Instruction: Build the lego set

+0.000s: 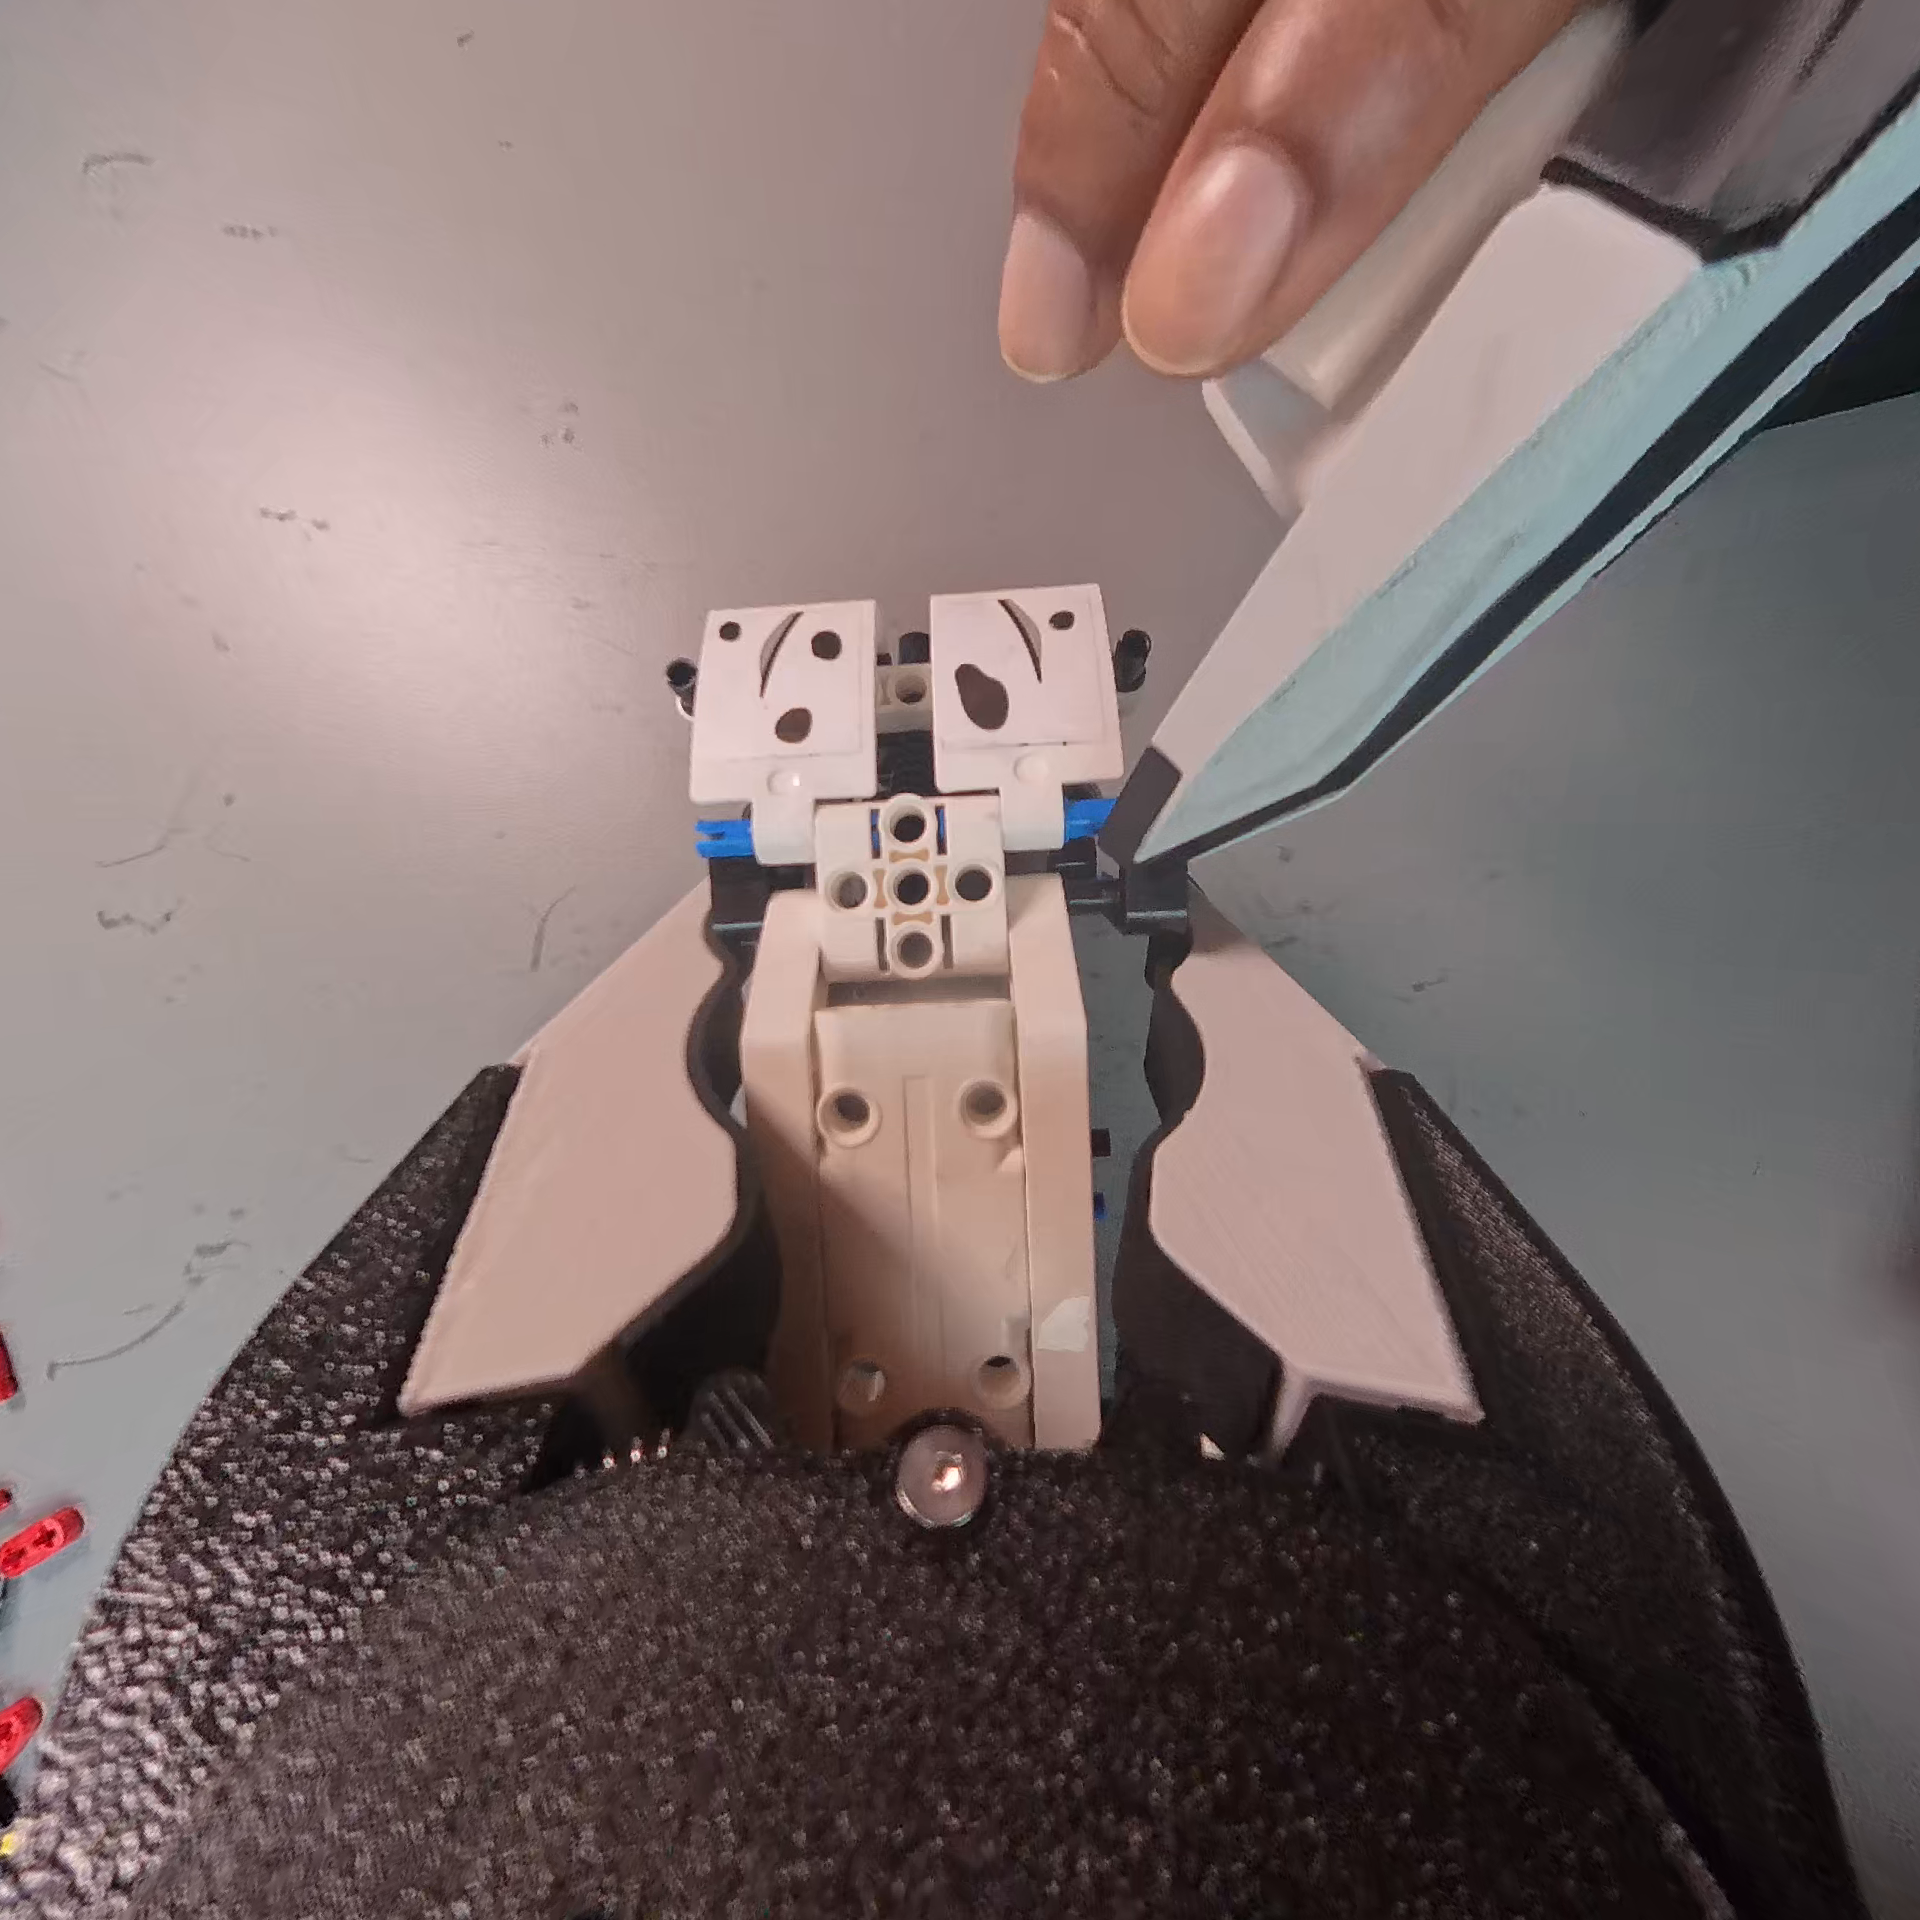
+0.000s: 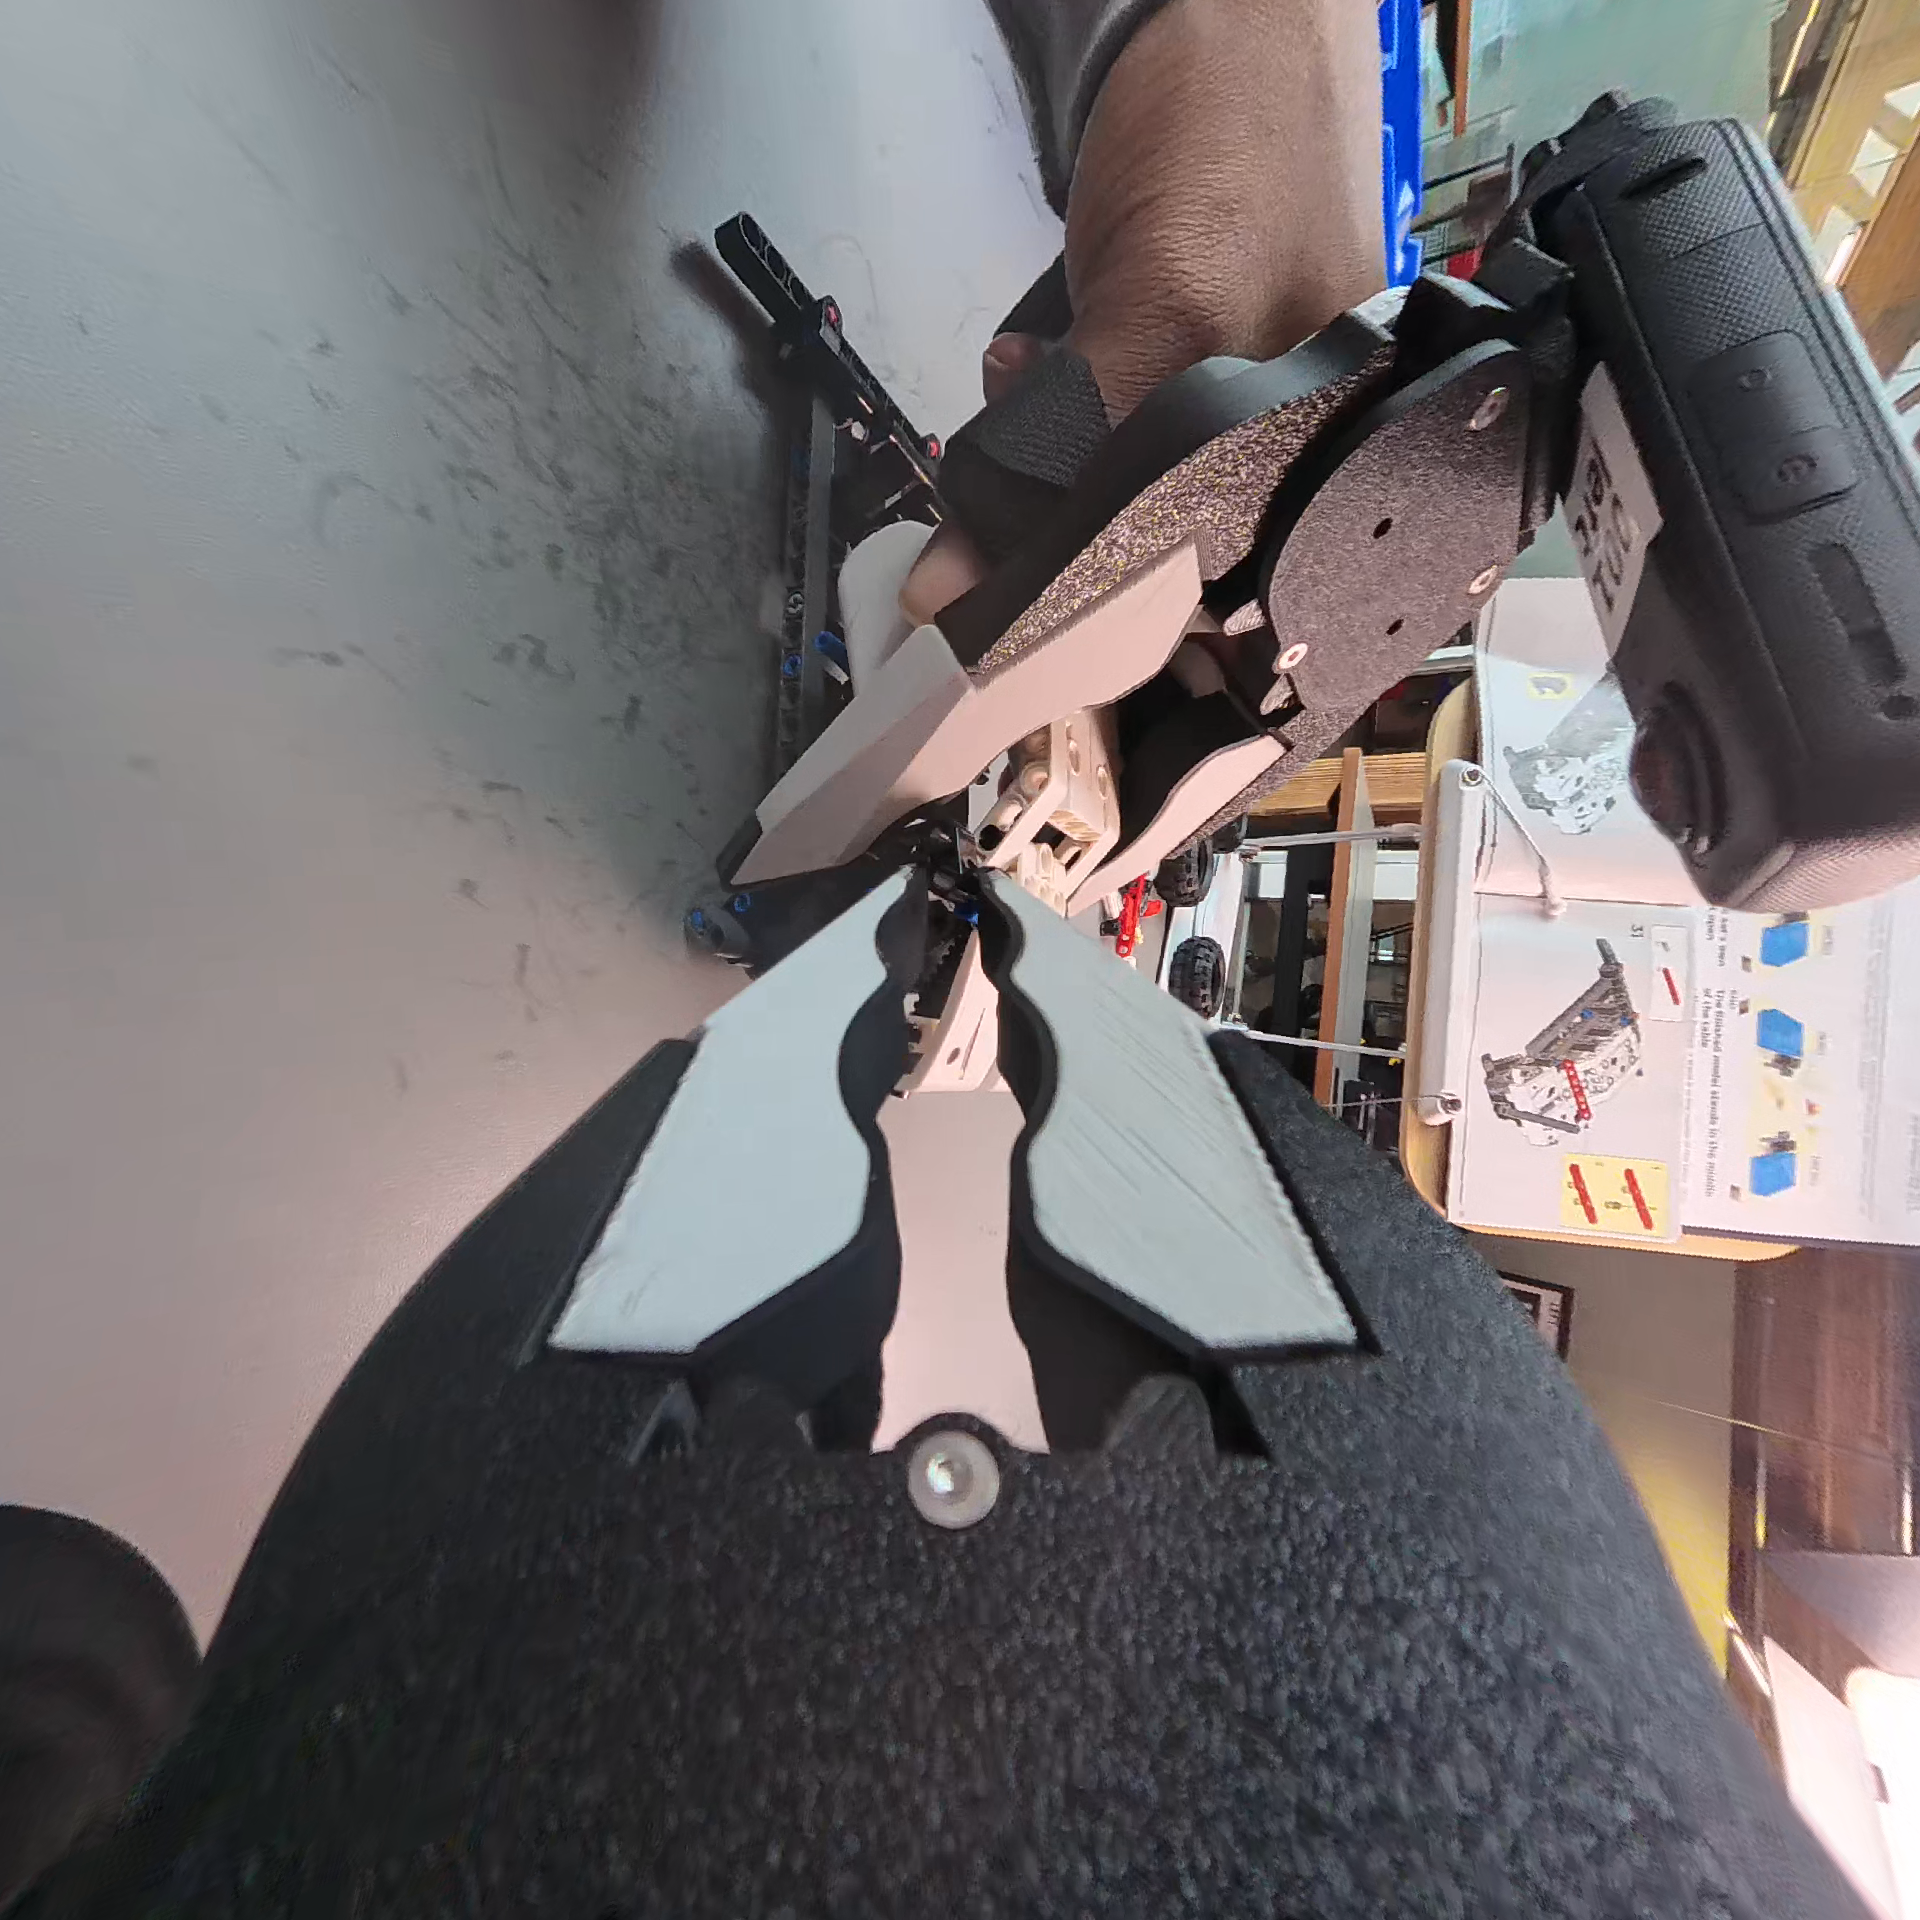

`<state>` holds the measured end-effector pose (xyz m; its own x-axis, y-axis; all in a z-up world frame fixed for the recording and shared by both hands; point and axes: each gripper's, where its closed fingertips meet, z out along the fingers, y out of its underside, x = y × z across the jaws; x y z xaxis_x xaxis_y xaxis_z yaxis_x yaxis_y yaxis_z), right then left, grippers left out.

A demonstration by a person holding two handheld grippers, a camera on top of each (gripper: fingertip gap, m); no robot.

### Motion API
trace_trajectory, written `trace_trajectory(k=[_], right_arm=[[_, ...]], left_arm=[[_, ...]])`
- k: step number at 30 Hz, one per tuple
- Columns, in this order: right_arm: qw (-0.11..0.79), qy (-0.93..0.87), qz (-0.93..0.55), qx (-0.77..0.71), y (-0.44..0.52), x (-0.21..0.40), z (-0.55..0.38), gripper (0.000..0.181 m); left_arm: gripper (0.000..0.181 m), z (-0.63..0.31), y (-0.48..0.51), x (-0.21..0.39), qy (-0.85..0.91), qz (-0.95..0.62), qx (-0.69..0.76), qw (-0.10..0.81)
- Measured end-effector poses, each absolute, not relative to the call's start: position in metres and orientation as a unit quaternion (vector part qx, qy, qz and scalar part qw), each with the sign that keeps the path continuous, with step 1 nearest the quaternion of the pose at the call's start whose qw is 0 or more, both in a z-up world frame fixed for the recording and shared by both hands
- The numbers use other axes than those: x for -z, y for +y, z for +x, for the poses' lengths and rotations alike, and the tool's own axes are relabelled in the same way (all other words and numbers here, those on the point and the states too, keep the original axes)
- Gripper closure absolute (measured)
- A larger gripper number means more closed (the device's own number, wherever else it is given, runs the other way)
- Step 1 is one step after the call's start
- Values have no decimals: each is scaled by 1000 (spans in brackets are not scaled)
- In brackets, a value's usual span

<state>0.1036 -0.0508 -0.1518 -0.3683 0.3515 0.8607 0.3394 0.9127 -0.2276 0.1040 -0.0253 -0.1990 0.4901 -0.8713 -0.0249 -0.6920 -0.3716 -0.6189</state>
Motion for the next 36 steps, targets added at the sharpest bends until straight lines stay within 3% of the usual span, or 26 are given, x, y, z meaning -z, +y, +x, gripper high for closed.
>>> trace_trajectory(k=[12,28,36], right_arm=[[489,-826,-272,-69,-48,152,106,173],[468,-853,-230,0,-50,157,111,158],[469,-849,-242,-1,-47,152,107,172]], left_arm=[[105,104,-23,199,473,-818,154,289],[105,104,-23,199,470,-821,149,288],[105,105,-23,199,471,-819,154,289]])
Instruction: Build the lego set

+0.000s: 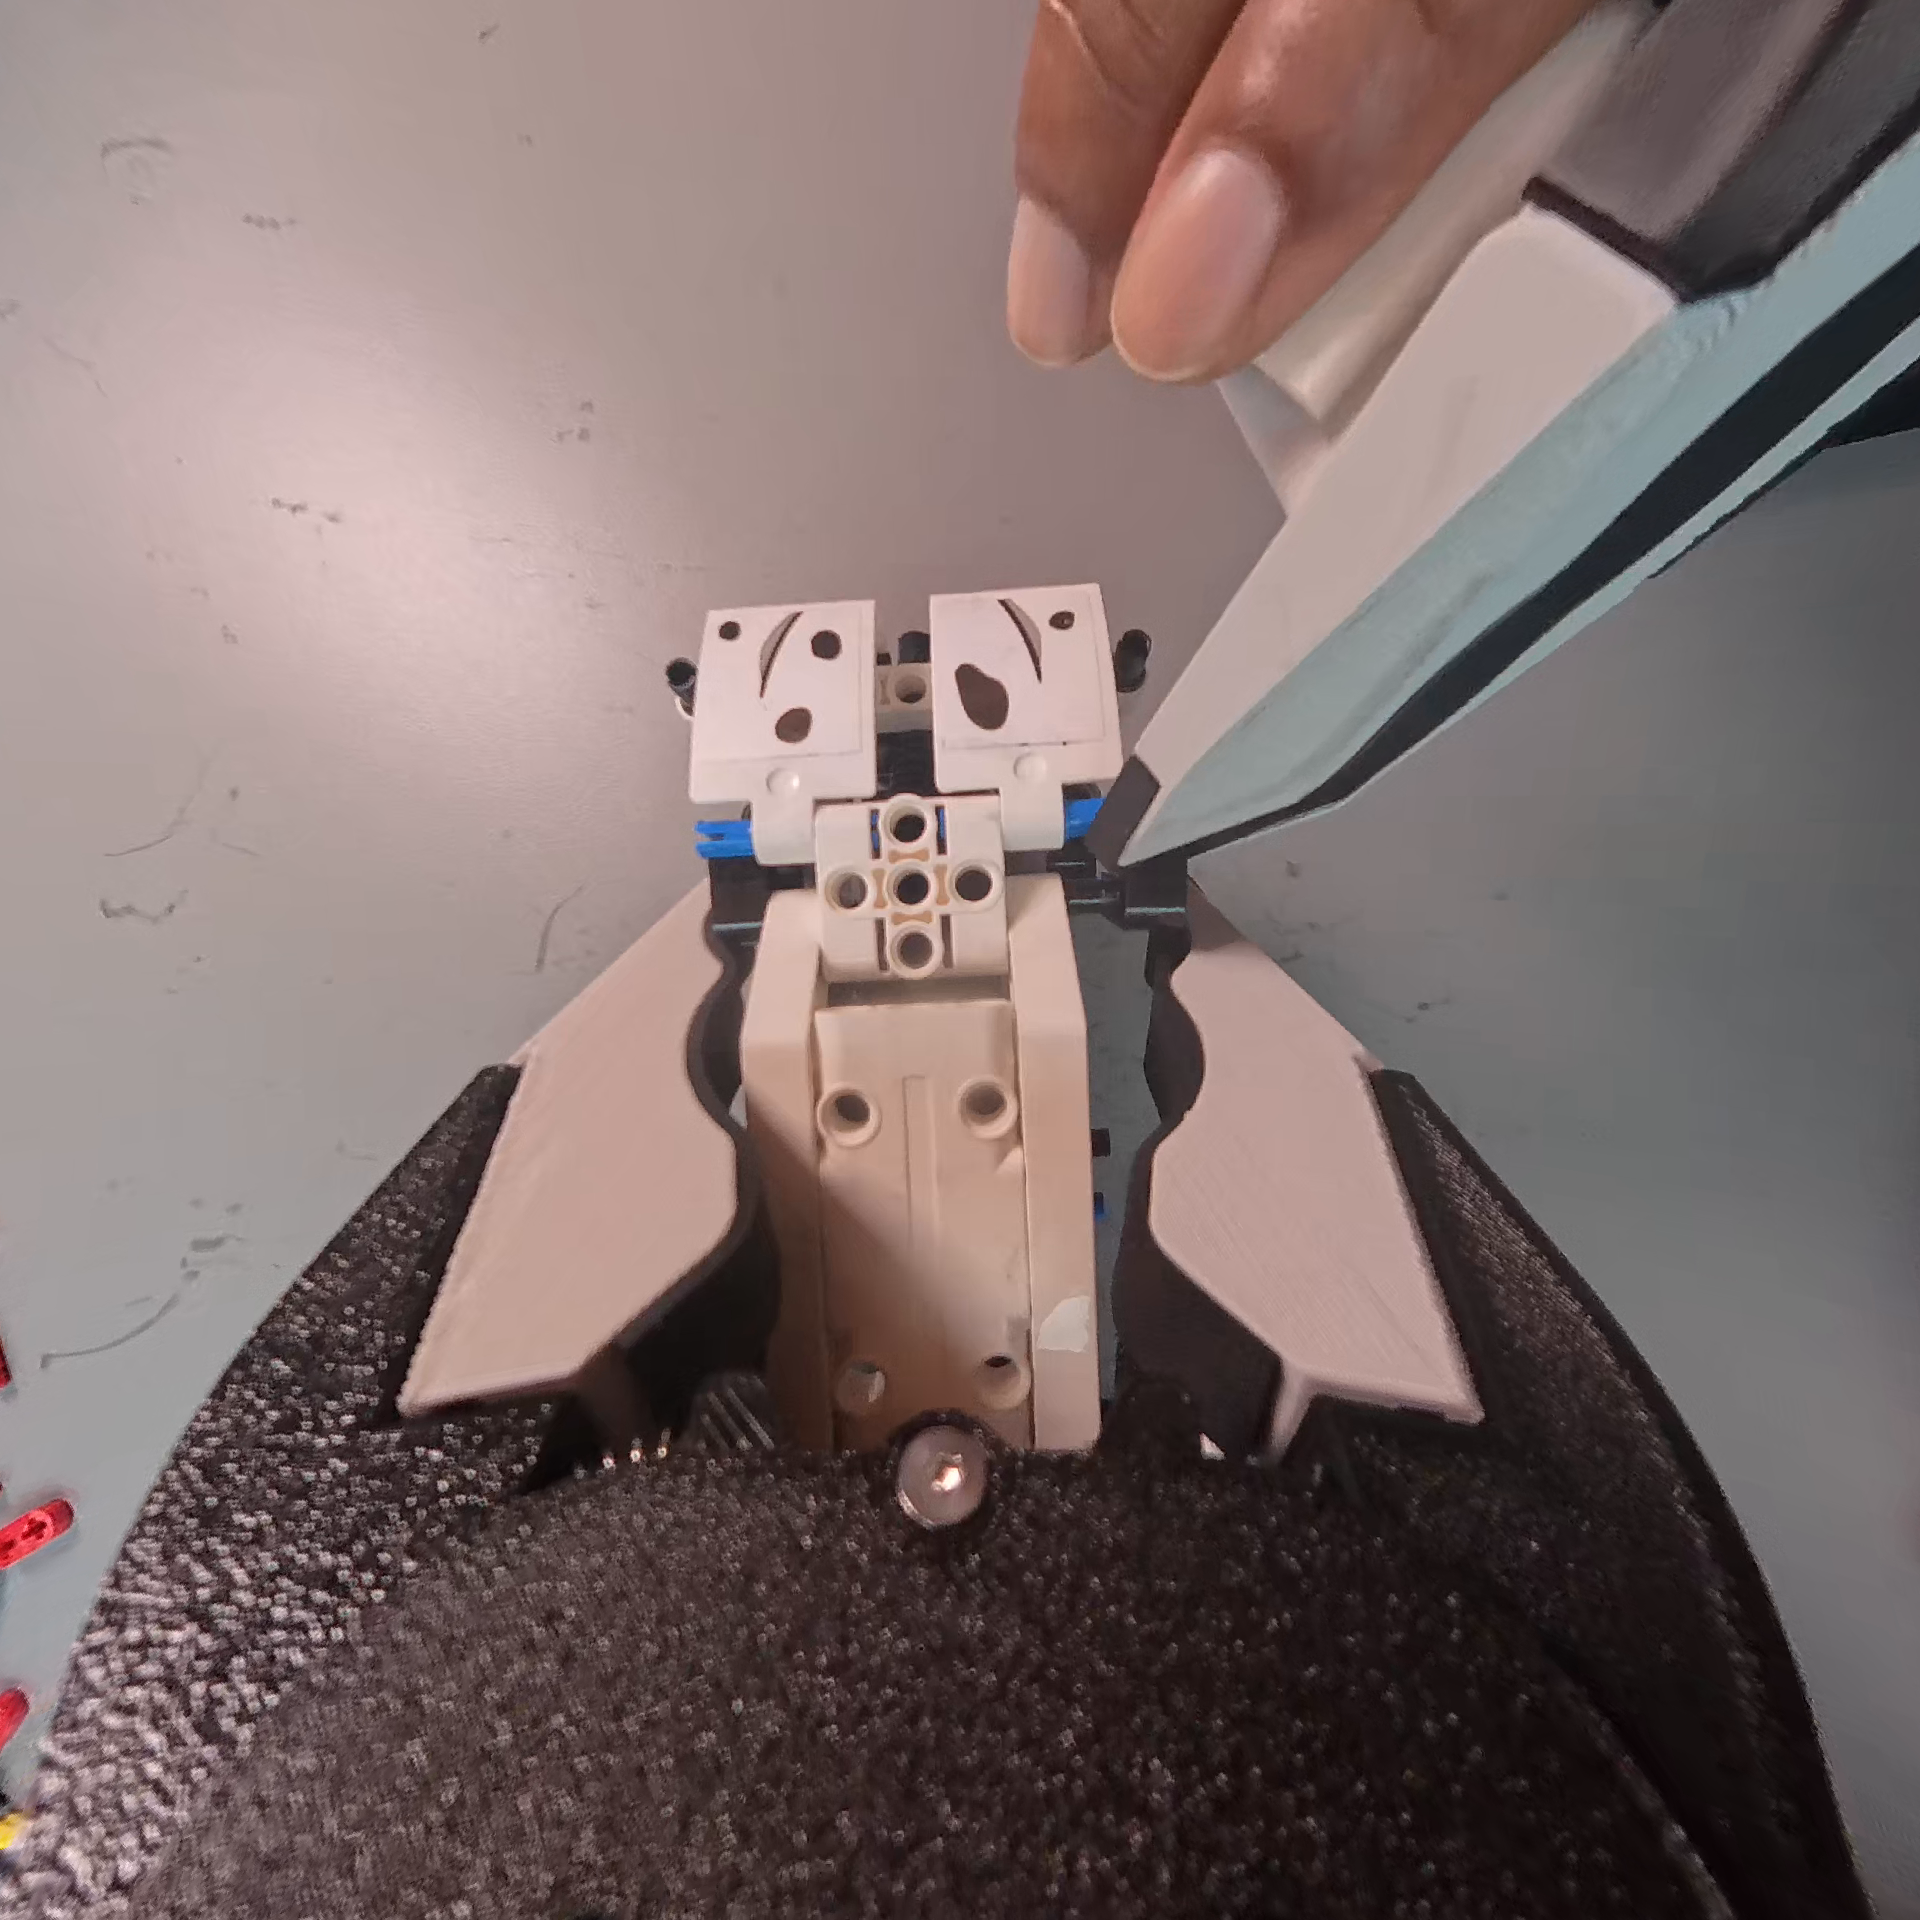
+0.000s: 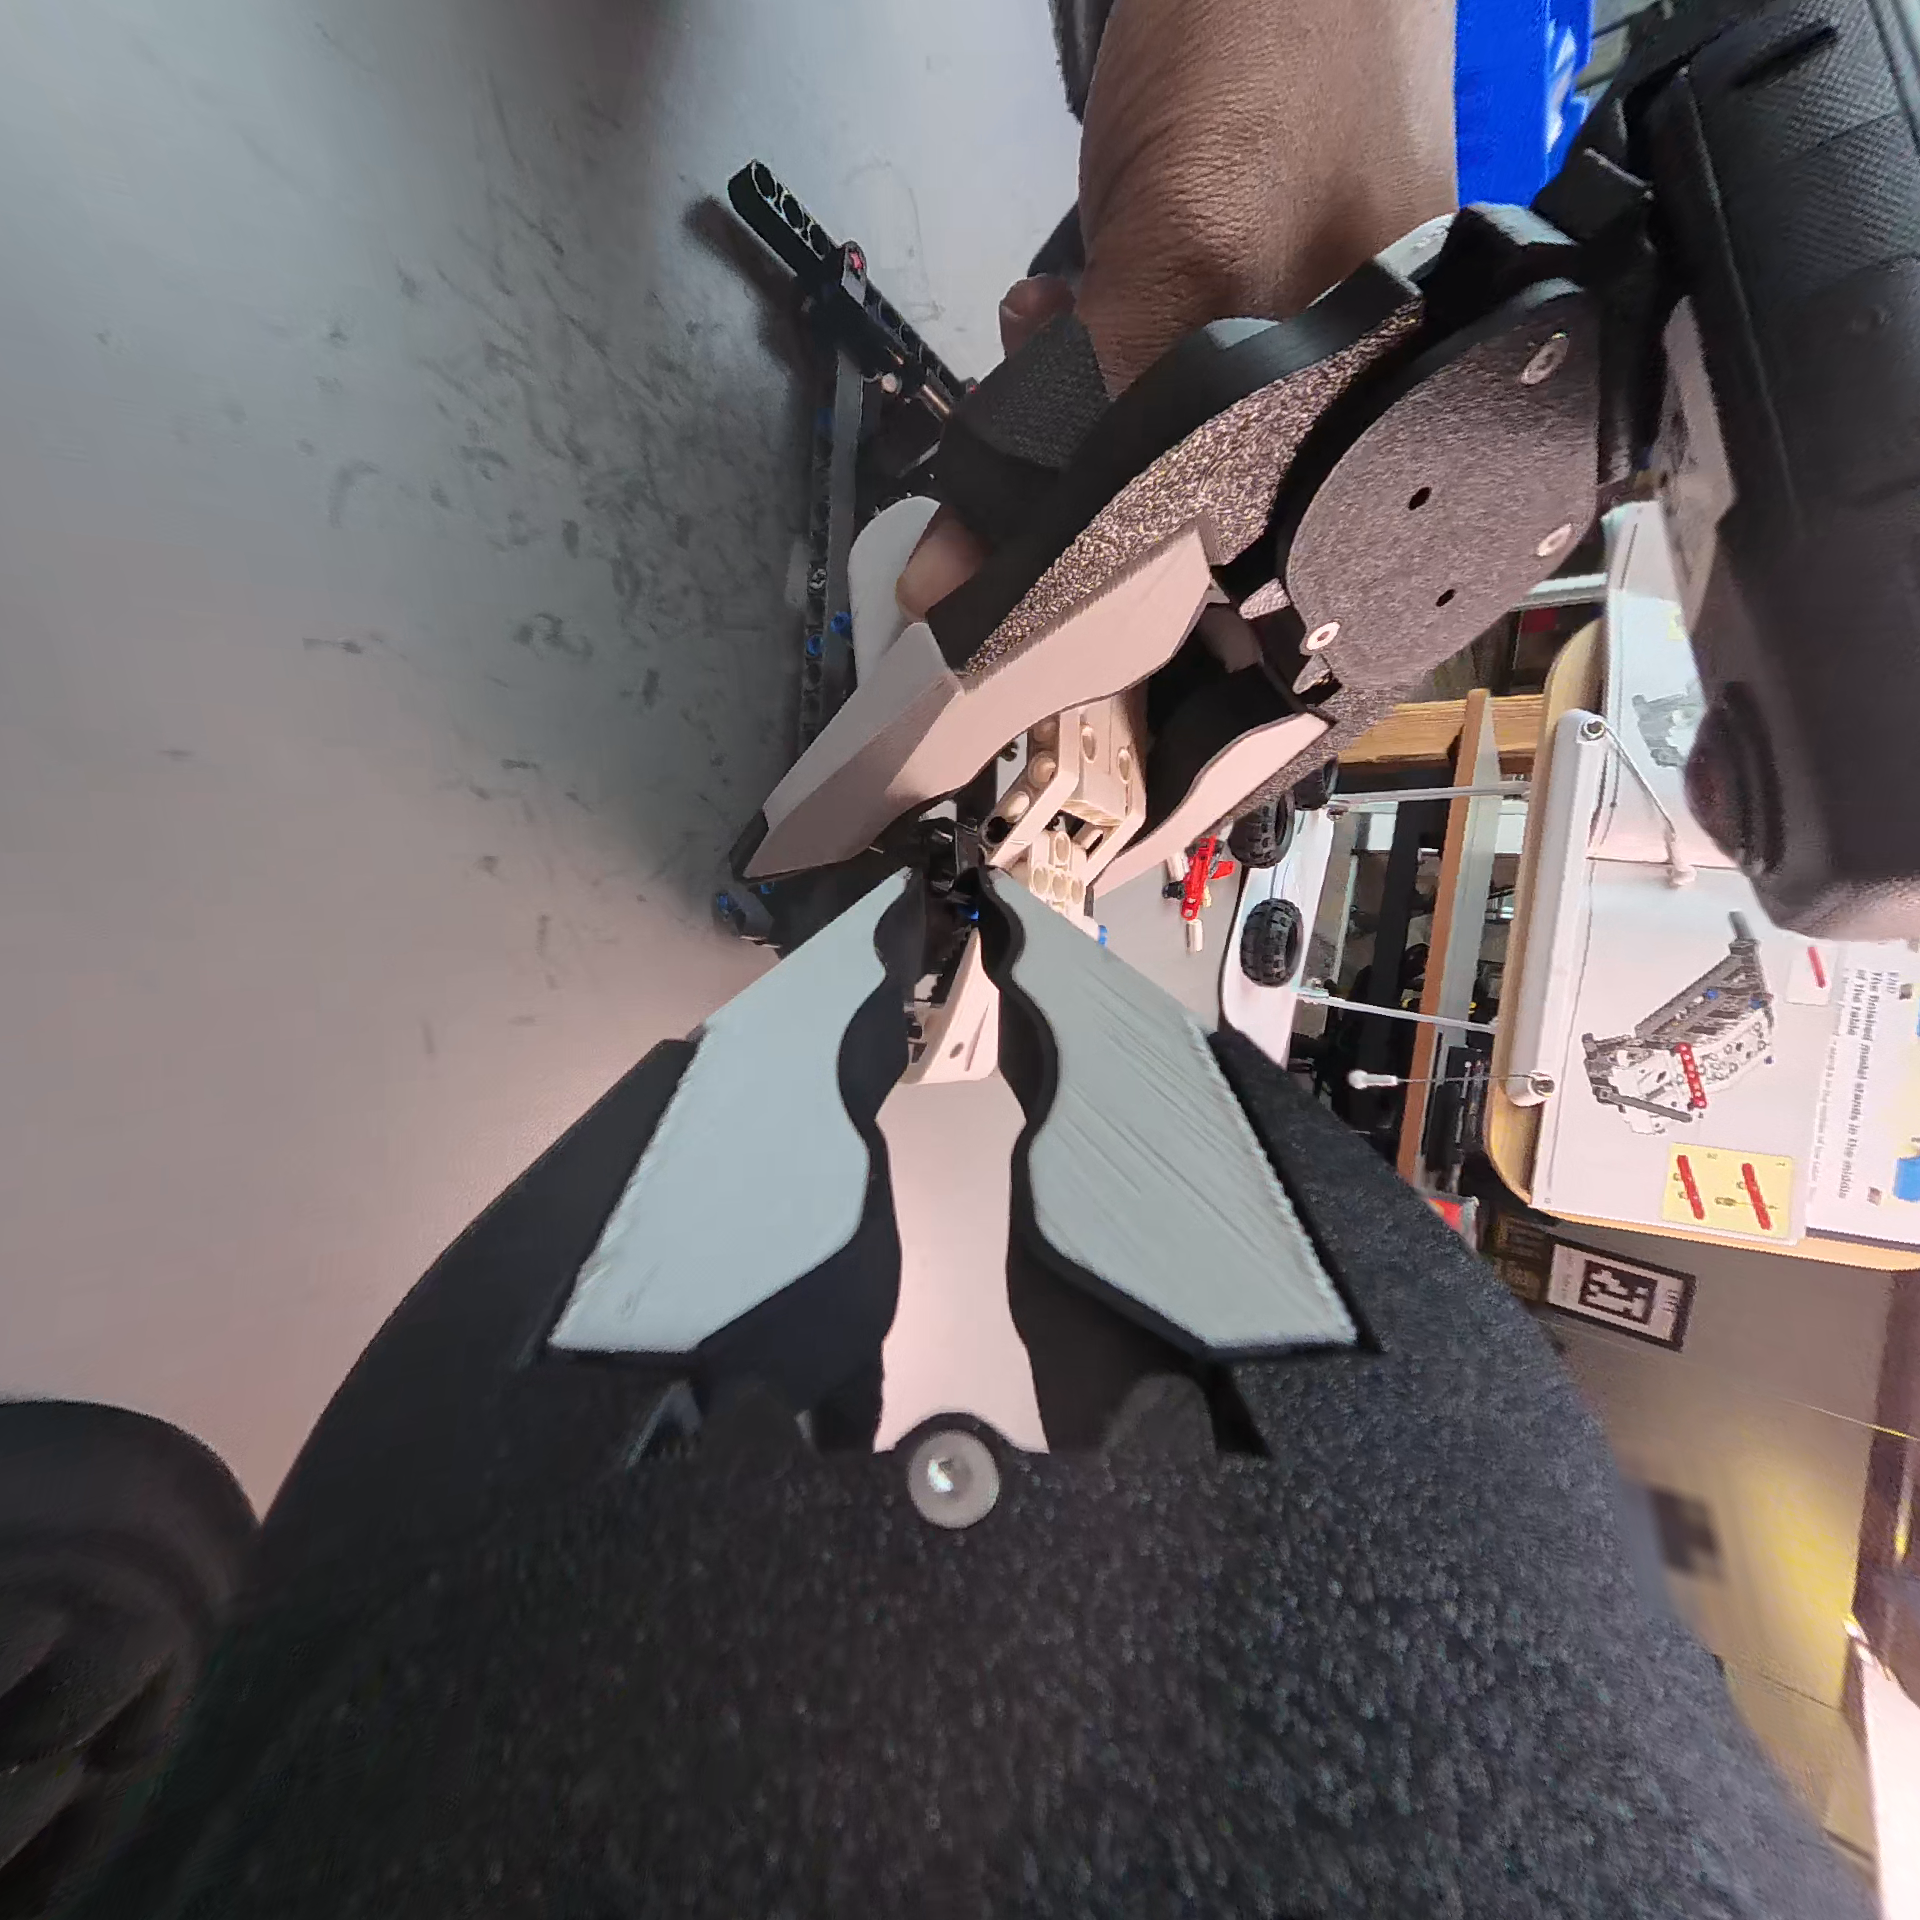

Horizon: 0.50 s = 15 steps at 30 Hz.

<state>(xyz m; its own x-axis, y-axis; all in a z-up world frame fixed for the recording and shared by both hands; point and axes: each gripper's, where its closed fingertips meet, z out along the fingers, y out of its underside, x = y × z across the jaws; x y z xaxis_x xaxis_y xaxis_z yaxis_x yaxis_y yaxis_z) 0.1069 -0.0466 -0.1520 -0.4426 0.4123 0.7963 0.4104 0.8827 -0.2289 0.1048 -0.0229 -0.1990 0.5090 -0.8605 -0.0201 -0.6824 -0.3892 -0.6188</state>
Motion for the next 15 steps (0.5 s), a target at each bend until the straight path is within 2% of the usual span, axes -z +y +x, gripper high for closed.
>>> trace_trajectory(k=[11,15], right_arm=[[473,-824,-307,-51,-46,152,106,170],[434,-795,-394,-155,-46,141,107,149]], left_arm=[[105,104,-23,199,474,-817,151,291],[105,104,-23,199,475,-816,155,291]])
